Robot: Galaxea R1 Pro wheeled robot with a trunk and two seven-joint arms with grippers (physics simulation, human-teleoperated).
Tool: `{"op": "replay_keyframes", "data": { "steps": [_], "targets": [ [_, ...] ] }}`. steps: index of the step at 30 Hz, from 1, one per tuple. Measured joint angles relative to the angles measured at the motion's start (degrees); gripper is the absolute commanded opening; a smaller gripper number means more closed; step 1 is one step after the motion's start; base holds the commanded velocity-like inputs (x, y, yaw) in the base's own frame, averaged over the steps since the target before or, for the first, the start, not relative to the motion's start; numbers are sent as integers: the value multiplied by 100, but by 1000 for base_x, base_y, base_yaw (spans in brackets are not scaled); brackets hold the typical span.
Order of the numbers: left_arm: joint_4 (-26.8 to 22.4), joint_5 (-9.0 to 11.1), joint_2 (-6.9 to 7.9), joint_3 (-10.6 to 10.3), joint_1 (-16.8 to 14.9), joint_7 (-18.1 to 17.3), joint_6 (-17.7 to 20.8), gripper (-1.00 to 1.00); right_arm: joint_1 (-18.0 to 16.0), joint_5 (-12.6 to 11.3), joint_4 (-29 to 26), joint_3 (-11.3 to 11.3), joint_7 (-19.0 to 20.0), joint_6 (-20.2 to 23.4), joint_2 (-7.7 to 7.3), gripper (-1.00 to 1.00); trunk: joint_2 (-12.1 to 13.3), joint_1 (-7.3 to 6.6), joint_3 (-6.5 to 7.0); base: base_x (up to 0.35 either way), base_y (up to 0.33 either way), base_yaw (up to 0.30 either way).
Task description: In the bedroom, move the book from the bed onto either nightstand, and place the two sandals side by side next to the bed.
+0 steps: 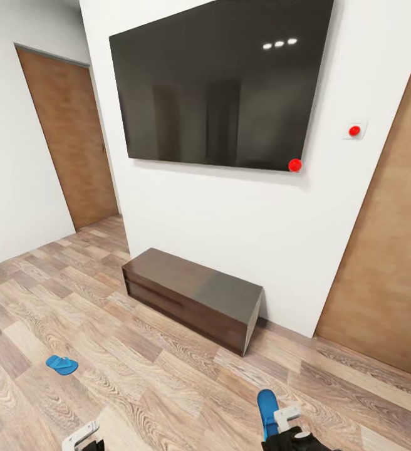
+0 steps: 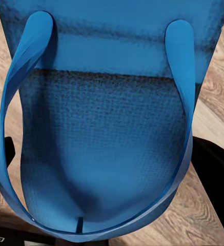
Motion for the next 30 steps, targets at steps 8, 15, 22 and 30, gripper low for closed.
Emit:
{"op": "replay_keyframes", "data": {
  "steps": [8, 15, 22, 30],
  "targets": [
    [0, -13, 0, 0, 109, -3, -206, 100, 84, 13, 8, 9, 11, -97, -7, -100, 321, -176, 144, 0, 0, 0],
    [0, -19, 0, 0, 122, -7, -232, 100, 114, 16, 35, 5, 16, -108, -11, -100, 602, -330, 270, 0, 0, 0],
    [0, -23, -2, -3, 123, -8, -235, 100, 213, 27, 35, 6, 17, -116, -11, -100, 883, -484, 395, 0, 0, 0],
    [1, -29, -22, -5, 124, -8, -235, 100, 252, 31, 36, 10, 30, -125, -10, -100, 1204, -659, 539, 0, 0, 0]
  ]
}}
